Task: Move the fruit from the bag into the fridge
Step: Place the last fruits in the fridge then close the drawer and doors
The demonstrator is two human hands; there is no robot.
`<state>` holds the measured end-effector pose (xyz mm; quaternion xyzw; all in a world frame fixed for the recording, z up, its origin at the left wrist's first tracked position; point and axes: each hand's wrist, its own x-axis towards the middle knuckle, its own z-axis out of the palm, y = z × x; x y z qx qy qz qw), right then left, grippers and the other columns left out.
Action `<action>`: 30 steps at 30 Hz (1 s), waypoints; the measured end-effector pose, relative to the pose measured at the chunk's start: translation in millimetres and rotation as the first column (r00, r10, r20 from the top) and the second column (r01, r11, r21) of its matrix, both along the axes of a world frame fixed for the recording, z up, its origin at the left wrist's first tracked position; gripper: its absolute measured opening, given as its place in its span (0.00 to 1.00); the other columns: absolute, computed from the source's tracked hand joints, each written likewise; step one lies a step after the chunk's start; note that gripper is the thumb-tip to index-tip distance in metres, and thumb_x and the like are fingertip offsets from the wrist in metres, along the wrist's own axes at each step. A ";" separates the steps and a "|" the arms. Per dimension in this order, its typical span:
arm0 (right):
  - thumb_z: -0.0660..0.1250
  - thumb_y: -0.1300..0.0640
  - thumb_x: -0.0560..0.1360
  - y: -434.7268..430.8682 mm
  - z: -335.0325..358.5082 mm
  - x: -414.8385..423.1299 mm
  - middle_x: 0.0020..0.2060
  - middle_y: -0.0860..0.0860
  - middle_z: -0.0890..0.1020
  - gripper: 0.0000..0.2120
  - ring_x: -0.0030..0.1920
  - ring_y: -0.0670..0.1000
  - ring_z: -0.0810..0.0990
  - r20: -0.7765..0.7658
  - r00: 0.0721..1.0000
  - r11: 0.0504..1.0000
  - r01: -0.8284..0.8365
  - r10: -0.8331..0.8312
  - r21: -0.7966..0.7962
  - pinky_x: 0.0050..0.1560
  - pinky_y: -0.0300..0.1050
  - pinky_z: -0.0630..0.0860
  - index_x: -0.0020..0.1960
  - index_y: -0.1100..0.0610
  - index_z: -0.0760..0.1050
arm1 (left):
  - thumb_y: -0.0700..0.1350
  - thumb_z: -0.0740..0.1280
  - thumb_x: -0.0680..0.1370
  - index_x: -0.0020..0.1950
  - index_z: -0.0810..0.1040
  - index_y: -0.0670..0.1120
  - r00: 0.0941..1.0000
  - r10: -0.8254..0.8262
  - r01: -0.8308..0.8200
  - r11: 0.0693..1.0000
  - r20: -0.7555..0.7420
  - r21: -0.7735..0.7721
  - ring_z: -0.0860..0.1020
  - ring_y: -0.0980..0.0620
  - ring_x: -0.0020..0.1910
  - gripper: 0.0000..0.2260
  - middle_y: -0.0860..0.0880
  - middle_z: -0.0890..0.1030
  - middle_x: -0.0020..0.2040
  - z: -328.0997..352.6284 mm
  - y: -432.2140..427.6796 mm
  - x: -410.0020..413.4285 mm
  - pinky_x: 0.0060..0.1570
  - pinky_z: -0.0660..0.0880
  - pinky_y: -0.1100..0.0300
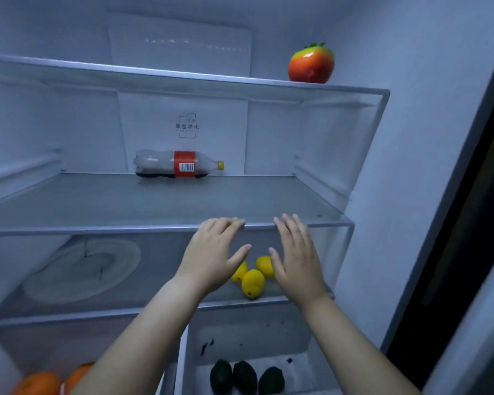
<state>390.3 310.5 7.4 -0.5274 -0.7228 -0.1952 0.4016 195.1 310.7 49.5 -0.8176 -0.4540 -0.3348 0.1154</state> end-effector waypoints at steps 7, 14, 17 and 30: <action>0.57 0.48 0.76 -5.0 -4.3 -4.4 0.75 0.55 0.59 0.31 0.76 0.54 0.51 0.045 0.995 0.992 0.096 -0.092 -0.085 0.73 0.52 0.56 0.75 0.58 0.57 | 0.60 0.53 0.75 0.70 0.69 0.45 0.995 0.047 -0.048 0.999 -0.084 -0.008 0.68 0.46 0.66 0.29 0.48 0.73 0.66 -11.3 -2.0 -0.8 0.70 0.52 0.52; 0.54 0.44 0.78 -59.6 -47.0 -15.8 0.76 0.50 0.54 0.29 0.76 0.48 0.48 -0.139 0.990 0.974 -0.054 0.024 -0.219 0.74 0.48 0.52 0.76 0.55 0.55 | 0.64 0.44 0.76 0.77 0.50 0.49 1.000 0.004 -0.002 0.986 0.008 -0.165 0.42 0.54 0.76 0.33 0.55 0.45 0.77 -45.2 -54.3 -3.0 0.72 0.42 0.57; 0.52 0.43 0.78 -87.4 -80.1 -11.6 0.76 0.49 0.55 0.29 0.76 0.46 0.48 -0.128 0.992 0.954 -0.061 0.024 -0.294 0.74 0.46 0.51 0.76 0.54 0.55 | 0.64 0.42 0.75 0.77 0.48 0.50 0.999 0.036 -0.029 0.967 0.025 -0.252 0.41 0.56 0.76 0.33 0.56 0.42 0.76 -80.7 -86.8 -6.1 0.72 0.39 0.59; 0.53 0.49 0.78 -140.2 -154.1 1.1 0.62 0.55 0.77 0.20 0.64 0.57 0.73 0.011 0.998 0.932 0.055 -0.055 -0.359 0.66 0.50 0.63 0.61 0.59 0.75 | 0.53 0.46 0.81 0.67 0.73 0.43 0.950 0.246 -0.300 0.893 -0.193 -0.336 0.72 0.46 0.66 0.25 0.47 0.76 0.66 -188.4 -142.7 -3.7 0.65 0.59 0.52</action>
